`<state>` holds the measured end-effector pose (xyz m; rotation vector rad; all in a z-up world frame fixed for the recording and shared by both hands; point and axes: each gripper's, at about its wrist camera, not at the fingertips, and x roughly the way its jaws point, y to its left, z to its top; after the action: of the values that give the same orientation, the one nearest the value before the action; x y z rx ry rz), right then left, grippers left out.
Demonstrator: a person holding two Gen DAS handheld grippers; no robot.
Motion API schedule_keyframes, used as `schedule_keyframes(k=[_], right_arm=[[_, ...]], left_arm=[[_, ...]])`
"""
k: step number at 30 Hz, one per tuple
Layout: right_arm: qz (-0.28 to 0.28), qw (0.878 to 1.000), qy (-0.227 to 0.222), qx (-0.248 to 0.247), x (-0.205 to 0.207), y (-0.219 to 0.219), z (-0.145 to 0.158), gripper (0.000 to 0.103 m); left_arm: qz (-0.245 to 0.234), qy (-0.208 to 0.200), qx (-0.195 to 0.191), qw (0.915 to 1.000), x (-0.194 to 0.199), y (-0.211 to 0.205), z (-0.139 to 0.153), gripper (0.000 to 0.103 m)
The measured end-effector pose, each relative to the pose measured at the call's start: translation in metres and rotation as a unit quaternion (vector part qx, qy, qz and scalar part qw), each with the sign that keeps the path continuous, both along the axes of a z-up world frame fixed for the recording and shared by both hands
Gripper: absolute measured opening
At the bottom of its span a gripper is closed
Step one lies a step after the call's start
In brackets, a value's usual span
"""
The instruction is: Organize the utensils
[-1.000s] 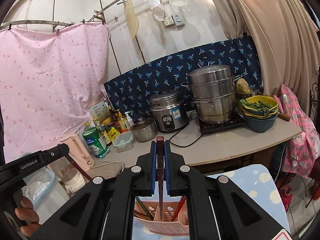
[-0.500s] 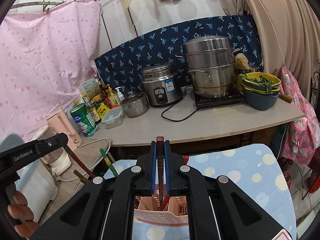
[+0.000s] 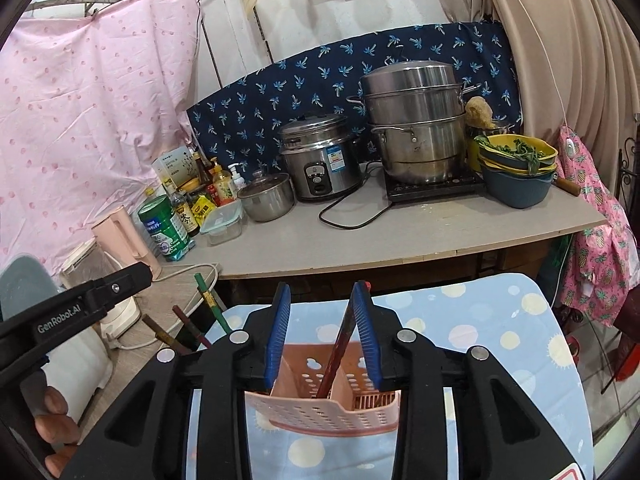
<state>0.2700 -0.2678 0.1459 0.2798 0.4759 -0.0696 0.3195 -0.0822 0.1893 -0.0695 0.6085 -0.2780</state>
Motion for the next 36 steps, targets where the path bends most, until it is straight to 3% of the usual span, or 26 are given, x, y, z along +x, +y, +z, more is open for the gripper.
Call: schedule_keyframes(k=[14,36], right_arm=[[-0.004,1.0,0.002,-0.03,-0.062,0.016,-0.006,0.048],[-0.015,0.997,0.046,-0.066,-0.146,0.038,-0.048,0.049]], left_arm=[[0.014,-0.014,0.048,0.9986,-0.059,0.001,-0.012,0.046],[0.021,0.022,0.083,0.9961,-0.131,0.026,-0.061,0.052]])
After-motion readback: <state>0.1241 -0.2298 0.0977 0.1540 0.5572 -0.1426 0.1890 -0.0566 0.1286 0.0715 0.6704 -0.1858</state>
